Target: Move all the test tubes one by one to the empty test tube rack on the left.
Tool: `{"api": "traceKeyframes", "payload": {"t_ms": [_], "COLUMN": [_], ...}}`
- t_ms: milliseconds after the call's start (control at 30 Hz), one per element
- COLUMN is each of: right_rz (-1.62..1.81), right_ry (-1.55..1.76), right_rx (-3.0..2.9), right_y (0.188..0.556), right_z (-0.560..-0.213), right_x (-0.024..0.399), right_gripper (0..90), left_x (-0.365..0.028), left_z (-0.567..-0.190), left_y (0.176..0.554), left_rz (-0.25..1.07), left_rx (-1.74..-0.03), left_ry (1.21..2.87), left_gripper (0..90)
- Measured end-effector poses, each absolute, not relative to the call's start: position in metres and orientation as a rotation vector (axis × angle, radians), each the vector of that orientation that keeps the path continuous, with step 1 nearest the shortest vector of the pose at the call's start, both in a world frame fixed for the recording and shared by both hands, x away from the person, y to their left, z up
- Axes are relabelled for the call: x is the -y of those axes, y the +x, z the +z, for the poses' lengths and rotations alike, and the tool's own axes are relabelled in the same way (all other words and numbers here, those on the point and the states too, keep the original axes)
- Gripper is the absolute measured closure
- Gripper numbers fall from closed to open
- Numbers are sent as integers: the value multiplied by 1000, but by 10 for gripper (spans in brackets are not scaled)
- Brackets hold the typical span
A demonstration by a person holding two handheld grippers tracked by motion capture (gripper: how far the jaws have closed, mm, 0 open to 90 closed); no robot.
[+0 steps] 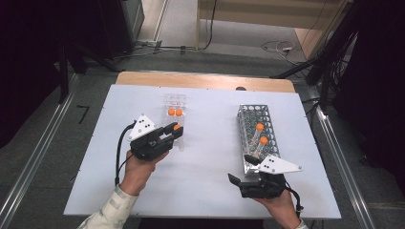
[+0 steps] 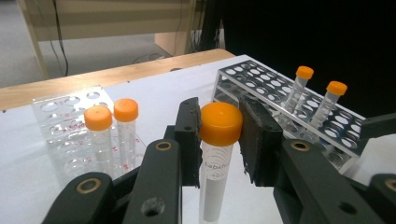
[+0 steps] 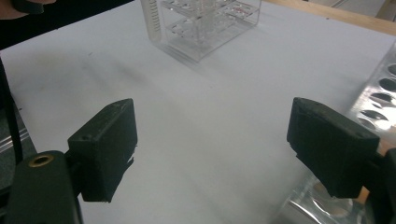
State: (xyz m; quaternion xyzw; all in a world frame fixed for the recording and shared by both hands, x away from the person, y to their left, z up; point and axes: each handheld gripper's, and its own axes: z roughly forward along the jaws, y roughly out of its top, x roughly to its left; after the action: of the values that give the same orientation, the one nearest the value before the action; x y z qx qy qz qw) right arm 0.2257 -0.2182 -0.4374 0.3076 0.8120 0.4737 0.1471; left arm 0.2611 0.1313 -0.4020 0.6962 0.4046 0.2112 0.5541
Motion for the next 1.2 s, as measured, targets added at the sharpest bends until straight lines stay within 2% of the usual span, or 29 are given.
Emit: {"api": "traceKeyframes", "payload": {"t_ms": [533, 1200], "right_rz": [1366, 1372], "right_ry": [966, 995], "right_rx": [-2258, -2236], "right_y": [217, 218], "right_z": [-436, -437], "right_x": [256, 265], "right_gripper": [147, 148], "left_x": [-138, -136], "left_z": [-392, -383], "left_y": [282, 312], "left_rz": [552, 630], "left_rx": [-1007, -1055], "left_ry": [1618, 1597], "left_gripper": [705, 705]}}
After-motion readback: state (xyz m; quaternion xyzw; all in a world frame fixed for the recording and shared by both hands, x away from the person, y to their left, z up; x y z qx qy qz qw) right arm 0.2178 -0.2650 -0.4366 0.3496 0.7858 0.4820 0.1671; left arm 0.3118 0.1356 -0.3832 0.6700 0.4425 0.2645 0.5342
